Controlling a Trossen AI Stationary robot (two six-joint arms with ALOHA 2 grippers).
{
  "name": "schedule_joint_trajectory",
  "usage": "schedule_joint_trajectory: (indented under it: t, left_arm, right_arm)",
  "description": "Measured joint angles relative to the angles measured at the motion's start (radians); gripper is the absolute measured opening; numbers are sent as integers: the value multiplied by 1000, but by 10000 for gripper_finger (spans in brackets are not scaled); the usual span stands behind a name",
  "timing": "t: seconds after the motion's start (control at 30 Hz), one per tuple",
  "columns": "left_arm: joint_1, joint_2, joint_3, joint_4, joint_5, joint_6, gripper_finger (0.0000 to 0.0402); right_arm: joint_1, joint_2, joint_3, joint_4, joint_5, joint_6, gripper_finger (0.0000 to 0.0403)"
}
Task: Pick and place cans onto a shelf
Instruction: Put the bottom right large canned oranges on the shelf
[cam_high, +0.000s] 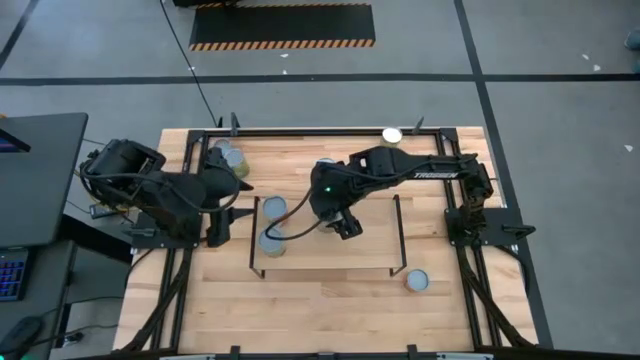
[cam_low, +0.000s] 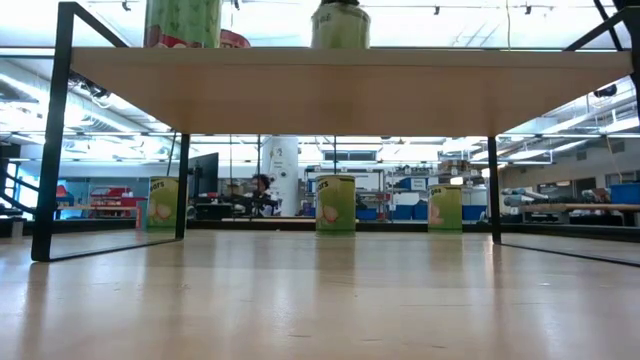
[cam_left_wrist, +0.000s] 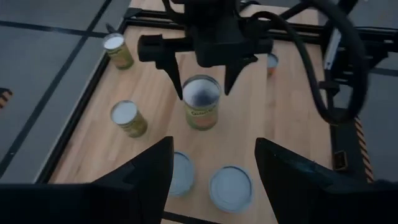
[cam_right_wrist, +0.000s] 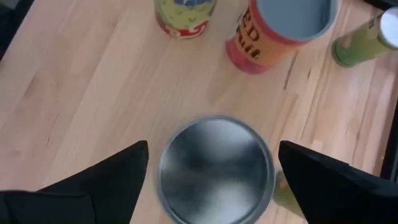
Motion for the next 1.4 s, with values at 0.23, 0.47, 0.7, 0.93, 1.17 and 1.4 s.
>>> schedule_joint_trajectory:
  t: [0.23,0.47,0.7,0.93,1.17,1.4]
  left_arm:
    - [0,1,0,0,-10,0,231]
    - [0,-2,0,1,-9,-1,231]
    - [0,-4,0,6,-10,0,231]
    - [0,-5,0,5,1,2,231]
    - [0,-5,0,6,1,35,231]
    - [0,-5,0,7,1,35,231]
  right_arm:
    - [2,-5,20,59,-11,10,381]
    - [16,-44,128,-213,-14,117,371]
    - [3,-44,67,-287,-56,51,306]
    - [-8,-35,-1,-303,-28,4,191]
    - [-32,-34,-45,-213,-25,-67,105]
    - [-49,-34,-47,-78,8,-179,65]
